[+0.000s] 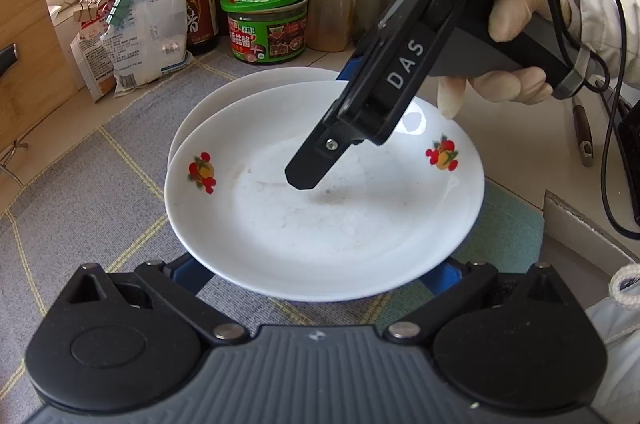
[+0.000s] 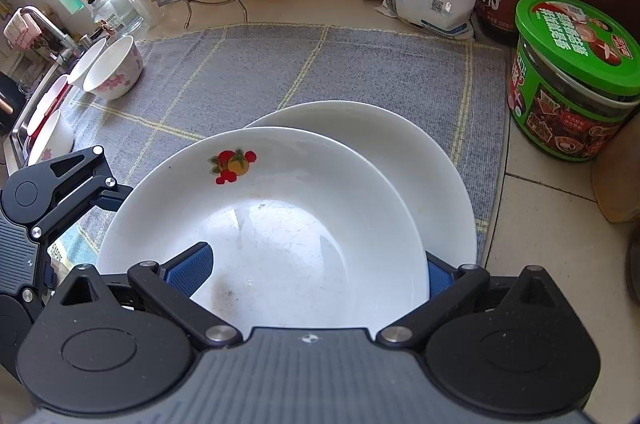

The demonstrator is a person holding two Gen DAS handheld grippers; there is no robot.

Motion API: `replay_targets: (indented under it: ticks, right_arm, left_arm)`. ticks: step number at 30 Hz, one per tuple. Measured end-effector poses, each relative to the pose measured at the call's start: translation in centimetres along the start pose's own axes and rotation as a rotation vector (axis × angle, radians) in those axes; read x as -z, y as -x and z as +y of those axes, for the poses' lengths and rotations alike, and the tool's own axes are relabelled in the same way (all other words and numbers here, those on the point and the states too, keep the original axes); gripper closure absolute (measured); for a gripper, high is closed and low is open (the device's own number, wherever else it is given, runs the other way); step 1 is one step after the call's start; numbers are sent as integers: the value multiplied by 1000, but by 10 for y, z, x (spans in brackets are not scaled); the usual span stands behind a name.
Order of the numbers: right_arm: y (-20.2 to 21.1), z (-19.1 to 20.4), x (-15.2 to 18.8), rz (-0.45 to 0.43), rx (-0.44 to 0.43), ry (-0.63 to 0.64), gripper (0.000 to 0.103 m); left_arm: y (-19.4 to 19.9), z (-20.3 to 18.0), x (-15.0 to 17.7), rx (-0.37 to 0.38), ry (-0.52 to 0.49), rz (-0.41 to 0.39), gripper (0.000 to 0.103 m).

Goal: Organize plates and bowls

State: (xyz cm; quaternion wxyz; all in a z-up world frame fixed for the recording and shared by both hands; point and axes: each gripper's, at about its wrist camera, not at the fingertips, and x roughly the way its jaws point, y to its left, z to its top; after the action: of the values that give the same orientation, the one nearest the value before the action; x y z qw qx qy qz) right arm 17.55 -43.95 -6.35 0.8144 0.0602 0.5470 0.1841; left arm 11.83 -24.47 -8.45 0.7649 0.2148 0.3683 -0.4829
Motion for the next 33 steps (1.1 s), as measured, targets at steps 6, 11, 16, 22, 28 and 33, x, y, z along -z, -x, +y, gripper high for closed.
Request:
replay_targets:
  ticks: [6,11,16,22,28,33]
  right_arm:
    - [0,0,0,1,1,0,0]
    - [0,0,0,2,-1,1,0]
    - [1,-1,0,2,-1,-1,0]
    - [4,-2,3,-1,6,-8,0]
    - [8,-3,5,-6,10,-11,0]
    - [9,-3,5,-10,13,-13,0]
  left_arm:
    - [-1,1,0,2,-5,2,0]
    - [-2,1,0,5,-11,5,0]
    - [-2,1,-1,10,-13,10,0]
    - [-3,3,-2,15,-4,13,0]
    - [-3,3,-2,13,2,14,1]
    - [-1,4,-2,9,6,12,1]
